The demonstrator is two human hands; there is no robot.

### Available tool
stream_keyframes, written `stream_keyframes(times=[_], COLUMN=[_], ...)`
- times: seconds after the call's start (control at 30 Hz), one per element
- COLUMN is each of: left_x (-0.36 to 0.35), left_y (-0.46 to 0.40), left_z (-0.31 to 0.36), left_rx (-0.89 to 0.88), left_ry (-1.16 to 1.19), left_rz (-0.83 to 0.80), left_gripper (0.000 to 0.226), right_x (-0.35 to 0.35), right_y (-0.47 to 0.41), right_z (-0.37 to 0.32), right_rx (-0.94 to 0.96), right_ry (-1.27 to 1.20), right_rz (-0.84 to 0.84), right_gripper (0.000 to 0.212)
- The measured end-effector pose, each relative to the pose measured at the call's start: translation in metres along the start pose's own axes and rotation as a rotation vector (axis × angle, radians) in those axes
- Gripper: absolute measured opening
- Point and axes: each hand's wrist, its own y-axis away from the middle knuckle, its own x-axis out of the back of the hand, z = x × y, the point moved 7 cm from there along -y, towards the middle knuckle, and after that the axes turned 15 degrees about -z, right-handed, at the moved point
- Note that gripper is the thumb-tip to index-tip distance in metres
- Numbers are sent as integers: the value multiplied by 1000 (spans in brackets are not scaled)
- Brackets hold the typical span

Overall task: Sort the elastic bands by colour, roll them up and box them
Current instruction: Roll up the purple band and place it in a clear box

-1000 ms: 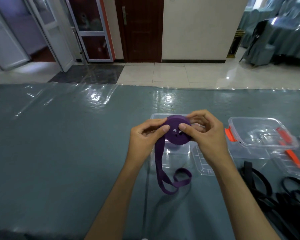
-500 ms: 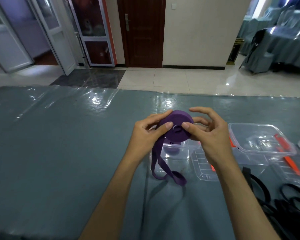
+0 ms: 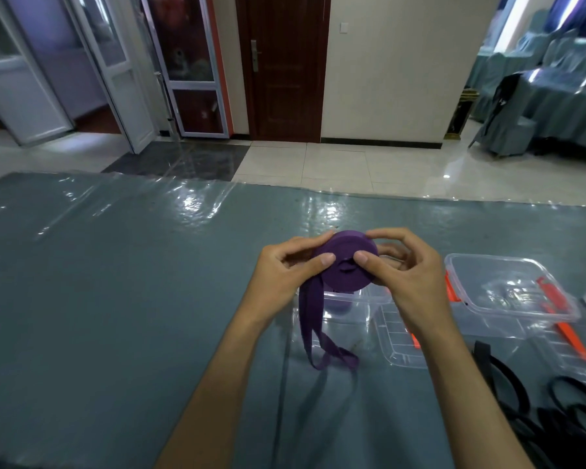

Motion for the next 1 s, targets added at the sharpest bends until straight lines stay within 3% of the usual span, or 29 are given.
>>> stream_keyframes(times=[0.23,0.47,0.57,0.7,0.83,0.9,1.0], left_x=[6,12,34,67,61,52,41], left_y=[1,12,40,89,124,134,144], left_z=[0,-27,-61,-150,-231,-256,-282], left_rx=[-18,53,111,333,656,759,850], left_ry=[-96,-95,-95,15,-84,-115,-26], left_rz=[67,79,216,390,186,111,152], left_gripper=[28,39,35,36,77,82,75], right_x=[-8,-11,-12,-14,-20,-24,-27], right_y=[-4,-10,-12,-15,-21,-23,-23], right_z=[11,16,18,10,4,2,-1], right_rx=[-39,34,40,63,68,70,78], right_ry=[17,109,90,59,38,30,16], right_rz=[-120,-45,-8,38,51,52,58], right_gripper=[44,31,33,33,34,32,32])
